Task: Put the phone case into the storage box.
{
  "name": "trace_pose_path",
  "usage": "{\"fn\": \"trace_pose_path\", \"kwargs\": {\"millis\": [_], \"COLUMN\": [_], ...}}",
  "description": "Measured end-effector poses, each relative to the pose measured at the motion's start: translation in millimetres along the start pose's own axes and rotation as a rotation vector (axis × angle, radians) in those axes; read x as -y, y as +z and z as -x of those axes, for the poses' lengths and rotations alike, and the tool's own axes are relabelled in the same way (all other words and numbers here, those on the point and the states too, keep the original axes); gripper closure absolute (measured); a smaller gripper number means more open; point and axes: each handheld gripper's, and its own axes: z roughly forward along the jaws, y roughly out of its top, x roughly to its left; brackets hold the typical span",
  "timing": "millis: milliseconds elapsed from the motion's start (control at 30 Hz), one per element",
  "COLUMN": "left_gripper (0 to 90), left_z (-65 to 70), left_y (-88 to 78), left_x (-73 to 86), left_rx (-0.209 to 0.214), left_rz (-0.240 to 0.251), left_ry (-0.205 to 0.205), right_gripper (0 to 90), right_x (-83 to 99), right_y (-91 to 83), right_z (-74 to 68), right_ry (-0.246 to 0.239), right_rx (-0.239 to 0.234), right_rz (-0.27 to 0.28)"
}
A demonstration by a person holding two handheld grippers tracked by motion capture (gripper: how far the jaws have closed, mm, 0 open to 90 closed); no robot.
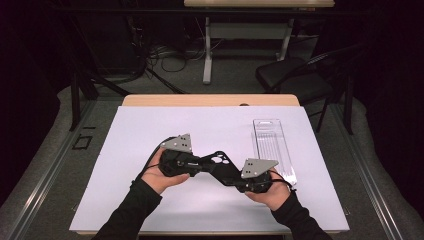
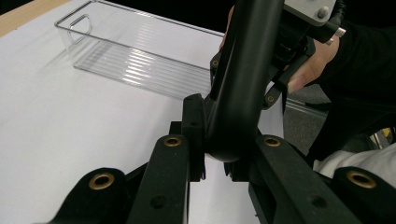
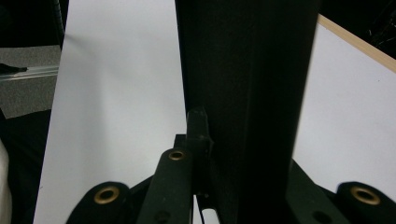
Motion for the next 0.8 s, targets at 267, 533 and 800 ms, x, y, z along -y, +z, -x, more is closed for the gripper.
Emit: {"fn": "trace_pose_path", "kwargs": {"millis": [267, 533, 800], "left_gripper": [81.5, 81.5, 81.5], "left_z": [-1.0, -3.9, -6.6], "left_y": [0.4, -0.4, -3.2], "left_x": [0.3, 0.8, 1.7], "left_rx": [-0.009, -0.011, -0.041], "left_rz": [-0.017, -0.029, -0.070], "left_ry": [-0.010, -0.040, -0.091], "right_gripper": [76.5, 68.7, 59.8], "right_x": [0.0, -0.1, -0.7], "right_y": [-1.2, -2.3, -5.6], "right_z": [1.0, 1.7, 2.6], "right_ry": [0.008, 0.020, 0.028], "right_rx": [0.009, 0.022, 0.056], "right_rz": [-0.002, 0.001, 0.010]}}
